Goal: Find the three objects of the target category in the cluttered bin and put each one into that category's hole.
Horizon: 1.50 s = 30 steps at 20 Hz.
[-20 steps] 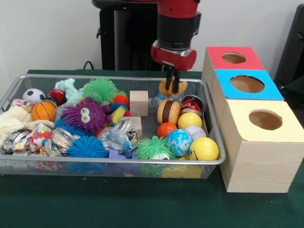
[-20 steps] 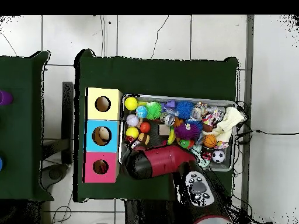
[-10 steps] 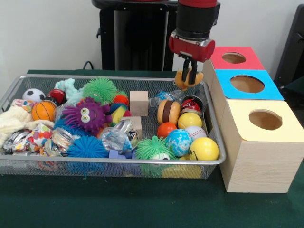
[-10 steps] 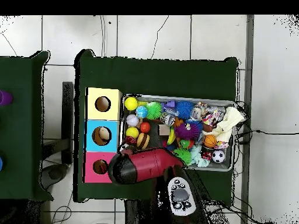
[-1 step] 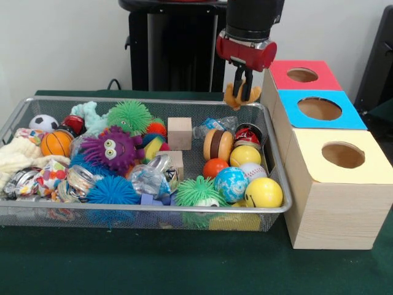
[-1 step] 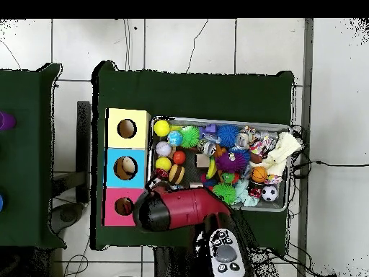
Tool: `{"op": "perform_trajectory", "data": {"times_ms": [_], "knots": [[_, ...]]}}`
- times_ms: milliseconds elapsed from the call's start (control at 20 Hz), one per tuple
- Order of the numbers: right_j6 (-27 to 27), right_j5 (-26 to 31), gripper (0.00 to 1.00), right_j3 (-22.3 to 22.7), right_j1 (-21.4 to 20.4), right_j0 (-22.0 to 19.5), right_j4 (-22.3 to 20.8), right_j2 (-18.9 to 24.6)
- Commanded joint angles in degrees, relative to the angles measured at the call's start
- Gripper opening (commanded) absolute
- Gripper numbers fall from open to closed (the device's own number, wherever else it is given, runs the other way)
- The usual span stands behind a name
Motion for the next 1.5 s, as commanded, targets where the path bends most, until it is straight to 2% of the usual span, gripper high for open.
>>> {"op": "perform_trajectory", "data": {"times_ms": [50, 600, 1000, 1200, 1500], "knots": [[4.05, 6.49, 0.00, 3.84, -3.40, 0.36, 3.99, -0.70], [5.02, 7.05, 0.00, 4.72, -5.06, 3.62, 6.64, -2.85], [7.94, 4.23, 0.00, 5.22, -4.24, 8.33, 8.24, -6.33], [7.18, 4.14, 0.00, 4.91, -4.10, 8.72, 9.15, -7.30], [7.27, 4.02, 0.00, 6.96, -6.46, 9.95, 11.33, -7.99]]}}
